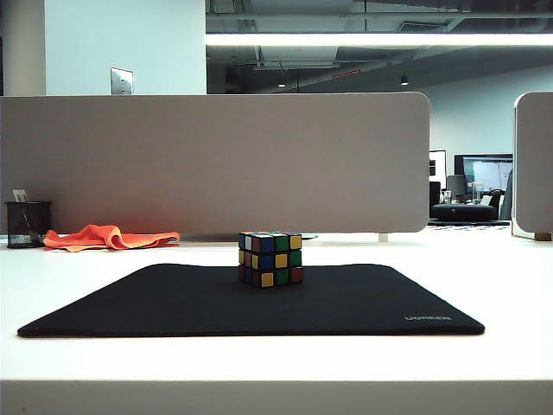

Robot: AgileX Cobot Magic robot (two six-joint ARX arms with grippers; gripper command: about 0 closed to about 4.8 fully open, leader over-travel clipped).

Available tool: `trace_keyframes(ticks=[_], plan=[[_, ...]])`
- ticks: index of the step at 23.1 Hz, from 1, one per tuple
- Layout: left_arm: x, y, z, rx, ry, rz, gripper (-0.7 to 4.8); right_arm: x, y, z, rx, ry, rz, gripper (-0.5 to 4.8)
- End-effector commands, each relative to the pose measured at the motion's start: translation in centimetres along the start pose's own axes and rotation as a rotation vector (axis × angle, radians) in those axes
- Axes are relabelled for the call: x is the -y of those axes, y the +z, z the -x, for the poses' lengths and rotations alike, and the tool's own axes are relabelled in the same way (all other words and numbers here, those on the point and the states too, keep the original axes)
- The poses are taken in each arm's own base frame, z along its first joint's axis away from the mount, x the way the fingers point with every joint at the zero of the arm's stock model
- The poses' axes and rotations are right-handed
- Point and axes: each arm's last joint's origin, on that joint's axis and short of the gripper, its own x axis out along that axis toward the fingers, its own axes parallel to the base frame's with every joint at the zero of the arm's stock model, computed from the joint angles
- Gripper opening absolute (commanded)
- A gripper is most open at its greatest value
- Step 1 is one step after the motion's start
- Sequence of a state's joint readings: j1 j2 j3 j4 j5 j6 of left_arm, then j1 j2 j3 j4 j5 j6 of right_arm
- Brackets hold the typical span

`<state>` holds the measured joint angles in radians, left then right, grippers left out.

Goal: Pick up the cube on the right side of the mouse pad, then place it in the center of the mouse pad.

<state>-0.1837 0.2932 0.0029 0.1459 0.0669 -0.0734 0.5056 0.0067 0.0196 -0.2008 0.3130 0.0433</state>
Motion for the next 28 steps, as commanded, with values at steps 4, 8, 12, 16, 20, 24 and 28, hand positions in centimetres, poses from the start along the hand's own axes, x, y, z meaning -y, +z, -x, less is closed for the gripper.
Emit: trace_keyframes(ticks=[4, 8, 12, 16, 20, 24, 28], plan=[[-0.02, -0.06, 0.01, -0.016, 0.002, 0.011, -0.05, -0.04, 0.02, 0.00, 0.002, 0.011, -0.017, -0.05], [-0.02, -0.06, 0.01, -0.016, 0.002, 0.011, -0.05, -0.04, 0.02, -0.01, 0.002, 0.010, -0.017, -0.05], [-0.02, -0.06, 0.01, -0.016, 0.002, 0.011, -0.06, -0.04, 0.02, -0.01, 0.002, 0.010, -0.017, -0.05], [-0.02, -0.06, 0.01, -0.016, 0.002, 0.011, -0.06, -0.04, 0.02, -0.01, 0.002, 0.010, -0.017, -0.05], [-0.02, -0.06, 0.01, -0.016, 0.002, 0.011, -0.06, -0.04, 0.02, -0.01, 0.002, 0.010, -0.017, -0.05], [-0.02, -0.06, 0.01, -0.016, 0.002, 0.011, -0.06, 0.09, 0.04, -0.01, 0.005, -0.002, -0.020, -0.05], [-0.02, -0.06, 0.01, -0.016, 0.002, 0.011, -0.06, 0.60, 0.06, -0.10, 0.007, -0.057, -0.030, -0.05]])
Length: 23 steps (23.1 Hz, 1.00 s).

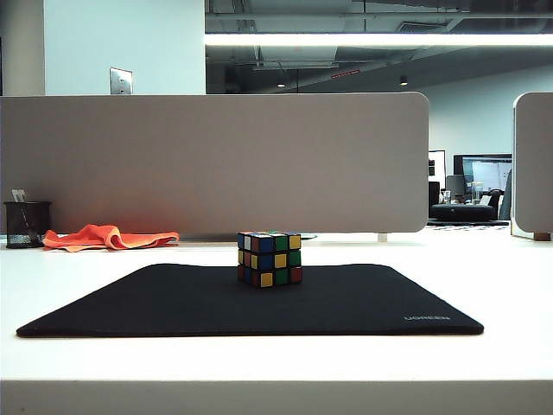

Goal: Pick up the cube on the right side of the mouse pad, then place it in the center of the mouse pad.

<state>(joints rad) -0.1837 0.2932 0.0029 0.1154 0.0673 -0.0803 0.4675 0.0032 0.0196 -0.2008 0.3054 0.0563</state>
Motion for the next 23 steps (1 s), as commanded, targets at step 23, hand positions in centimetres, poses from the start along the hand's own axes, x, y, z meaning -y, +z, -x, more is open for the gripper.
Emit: trace_keyframes(ticks=[23], plan=[[-0.3, 0.6, 0.7, 0.070, 0.026, 0.003, -0.05, 3.4, 0.1, -0.1, 0.009, -0.360, -0.068, -0.05]])
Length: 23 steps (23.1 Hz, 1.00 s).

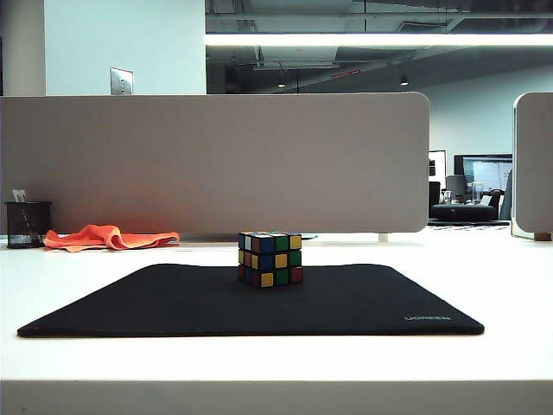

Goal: Pick up the cube on the right side of the mouse pad, then place it in the center of the mouse pad.

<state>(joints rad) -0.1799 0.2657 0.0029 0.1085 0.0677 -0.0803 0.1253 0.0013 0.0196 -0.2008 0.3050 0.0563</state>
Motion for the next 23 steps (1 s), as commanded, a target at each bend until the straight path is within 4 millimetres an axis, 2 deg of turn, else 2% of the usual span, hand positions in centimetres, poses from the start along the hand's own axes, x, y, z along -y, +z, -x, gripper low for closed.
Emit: trace_keyframes(ticks=[1, 4, 7, 23], plan=[[-0.4, 0.6, 0.9, 0.076, 0.036, 0.003, -0.05, 0.3, 0.1, -0.1, 0.007, -0.032, -0.011, -0.05], [-0.7, 1.5, 1.9, 0.201, 0.078, -0.005, -0.06, 0.6, 0.1, -0.1, 0.007, -0.061, -0.016, -0.05], [-0.9, 2.0, 2.0, 0.253, 0.107, -0.010, -0.05, 0.8, 0.1, -0.1, 0.007, -0.085, -0.020, -0.05], [-1.4, 2.0, 2.1, 0.260, 0.153, -0.008, -0.05, 1.0, 0.1, -0.1, 0.008, -0.114, -0.024, -0.05]])
